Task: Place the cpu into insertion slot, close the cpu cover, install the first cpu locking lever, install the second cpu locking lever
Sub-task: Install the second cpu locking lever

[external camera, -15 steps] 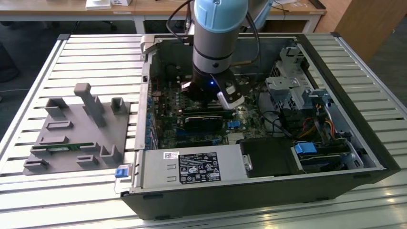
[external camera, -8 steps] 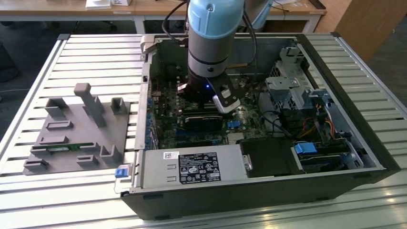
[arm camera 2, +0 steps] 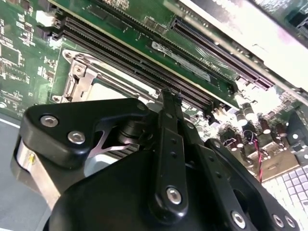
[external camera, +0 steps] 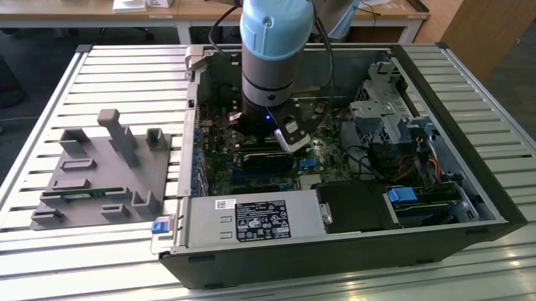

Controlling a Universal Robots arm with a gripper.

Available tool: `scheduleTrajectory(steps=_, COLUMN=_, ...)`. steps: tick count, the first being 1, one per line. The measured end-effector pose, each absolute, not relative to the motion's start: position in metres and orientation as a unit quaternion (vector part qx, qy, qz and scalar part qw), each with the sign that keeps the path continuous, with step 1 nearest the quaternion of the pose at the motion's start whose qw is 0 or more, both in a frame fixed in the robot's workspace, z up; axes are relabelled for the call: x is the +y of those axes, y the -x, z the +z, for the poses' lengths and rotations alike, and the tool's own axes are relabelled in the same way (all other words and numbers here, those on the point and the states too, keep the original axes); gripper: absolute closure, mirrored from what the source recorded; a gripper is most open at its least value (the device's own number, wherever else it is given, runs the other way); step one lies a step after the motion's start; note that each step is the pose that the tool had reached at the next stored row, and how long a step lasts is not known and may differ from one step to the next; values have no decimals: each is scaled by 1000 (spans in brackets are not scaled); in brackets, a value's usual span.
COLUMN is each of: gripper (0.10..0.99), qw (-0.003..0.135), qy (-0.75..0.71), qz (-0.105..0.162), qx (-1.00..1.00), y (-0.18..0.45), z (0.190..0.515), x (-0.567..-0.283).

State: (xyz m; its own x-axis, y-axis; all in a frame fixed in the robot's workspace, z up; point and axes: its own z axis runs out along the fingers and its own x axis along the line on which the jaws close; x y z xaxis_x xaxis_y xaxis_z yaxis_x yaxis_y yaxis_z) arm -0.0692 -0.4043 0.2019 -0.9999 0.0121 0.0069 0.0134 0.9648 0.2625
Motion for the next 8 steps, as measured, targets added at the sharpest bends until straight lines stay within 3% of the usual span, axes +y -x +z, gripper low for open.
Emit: scheduleTrajectory(steps=8, gripper=980, qw=3, qy=6, qz=-151, qx=-989, y=70, z=194, x=-405)
